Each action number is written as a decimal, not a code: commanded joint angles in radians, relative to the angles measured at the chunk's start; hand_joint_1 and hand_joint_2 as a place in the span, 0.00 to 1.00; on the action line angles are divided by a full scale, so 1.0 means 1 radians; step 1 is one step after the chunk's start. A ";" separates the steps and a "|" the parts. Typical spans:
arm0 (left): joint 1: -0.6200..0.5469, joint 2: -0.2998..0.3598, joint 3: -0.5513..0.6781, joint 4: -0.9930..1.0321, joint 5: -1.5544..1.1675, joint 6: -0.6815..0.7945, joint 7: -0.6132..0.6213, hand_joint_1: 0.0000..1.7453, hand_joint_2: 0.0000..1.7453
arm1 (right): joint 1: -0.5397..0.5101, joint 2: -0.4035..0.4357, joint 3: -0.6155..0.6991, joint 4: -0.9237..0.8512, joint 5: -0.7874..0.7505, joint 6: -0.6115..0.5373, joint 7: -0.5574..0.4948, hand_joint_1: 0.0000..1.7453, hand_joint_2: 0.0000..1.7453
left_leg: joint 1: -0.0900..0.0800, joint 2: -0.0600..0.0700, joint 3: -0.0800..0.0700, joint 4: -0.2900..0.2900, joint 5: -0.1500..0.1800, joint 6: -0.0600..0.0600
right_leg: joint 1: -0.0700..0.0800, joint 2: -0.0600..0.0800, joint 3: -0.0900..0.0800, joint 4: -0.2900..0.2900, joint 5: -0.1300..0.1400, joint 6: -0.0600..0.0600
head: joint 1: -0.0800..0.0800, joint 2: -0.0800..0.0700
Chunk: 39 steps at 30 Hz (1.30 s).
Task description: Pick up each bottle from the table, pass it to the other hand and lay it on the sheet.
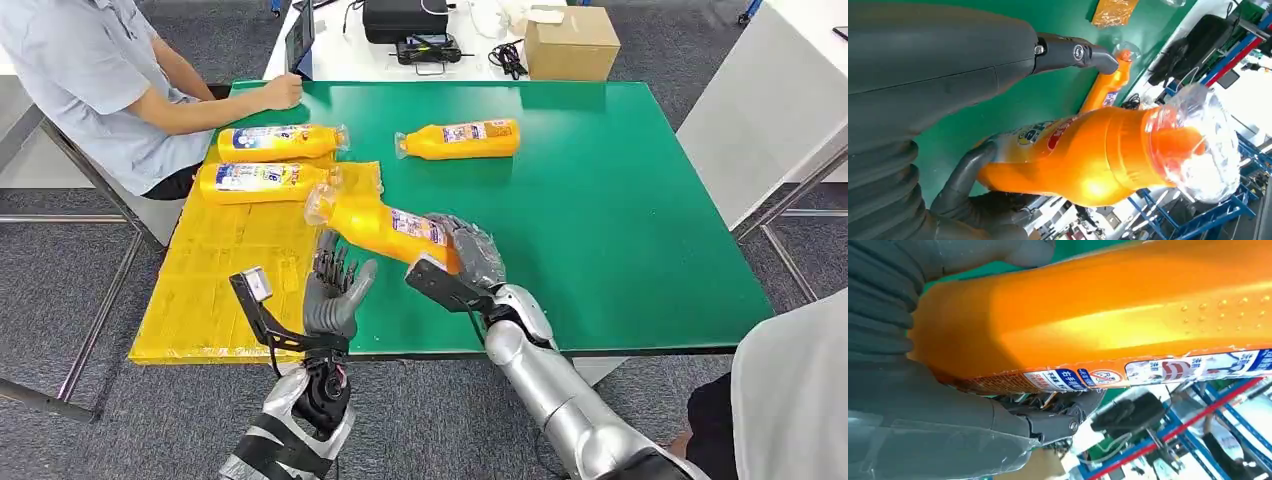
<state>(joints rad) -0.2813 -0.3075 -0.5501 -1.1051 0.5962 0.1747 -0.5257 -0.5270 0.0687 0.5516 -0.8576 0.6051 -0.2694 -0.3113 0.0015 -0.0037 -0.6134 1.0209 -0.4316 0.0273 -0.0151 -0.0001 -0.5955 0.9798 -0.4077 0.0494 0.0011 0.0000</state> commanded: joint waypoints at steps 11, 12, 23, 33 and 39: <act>-0.026 0.011 0.040 0.021 0.052 -0.075 -0.043 0.00 1.00 | -0.078 0.048 0.108 -0.017 0.068 0.015 0.044 1.00 1.00 | 0.001 0.002 0.004 0.001 -0.002 -0.002 | 0.001 0.002 0.004 0.001 -0.002 -0.003 | 0.000 0.000; -0.025 0.011 0.046 0.020 0.056 -0.084 -0.047 0.00 1.00 | -0.082 0.051 0.107 -0.013 0.043 0.053 0.036 1.00 1.00 | 0.001 0.003 0.006 0.000 -0.003 -0.002 | 0.001 0.003 0.005 0.001 -0.002 -0.003 | 0.000 0.000; -0.019 0.009 0.090 0.008 0.071 -0.142 -0.070 0.00 1.00 | -0.110 0.049 0.132 -0.010 -0.008 0.141 0.033 1.00 1.00 | 0.001 0.002 0.003 0.000 -0.002 -0.002 | 0.001 0.002 0.003 0.001 -0.001 -0.002 | 0.000 0.000; -0.023 0.011 0.128 -0.013 0.090 -0.146 -0.075 0.00 1.00 | -0.102 0.054 0.151 -0.025 -0.008 0.152 0.029 1.00 1.00 | 0.001 0.001 0.003 0.000 -0.001 -0.002 | 0.001 0.001 0.003 0.000 -0.001 -0.002 | 0.000 0.000; -0.037 0.010 0.155 -0.023 0.082 -0.140 -0.084 0.00 1.00 | -0.095 0.065 0.168 -0.054 -0.008 0.156 0.026 1.00 1.00 | 0.001 0.003 0.004 0.001 -0.002 -0.002 | 0.001 0.002 0.003 0.002 -0.002 -0.003 | 0.000 0.000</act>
<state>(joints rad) -0.2807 -0.3075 -0.4464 -1.1353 0.6825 0.0320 -0.6035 -0.5766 0.1381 0.6584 -0.8995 0.5978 -0.1293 -0.2831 0.0015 -0.0038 -0.6141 1.0209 -0.4313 0.0272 -0.0150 -0.0001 -0.5958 0.9801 -0.4077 0.0494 0.0015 0.0000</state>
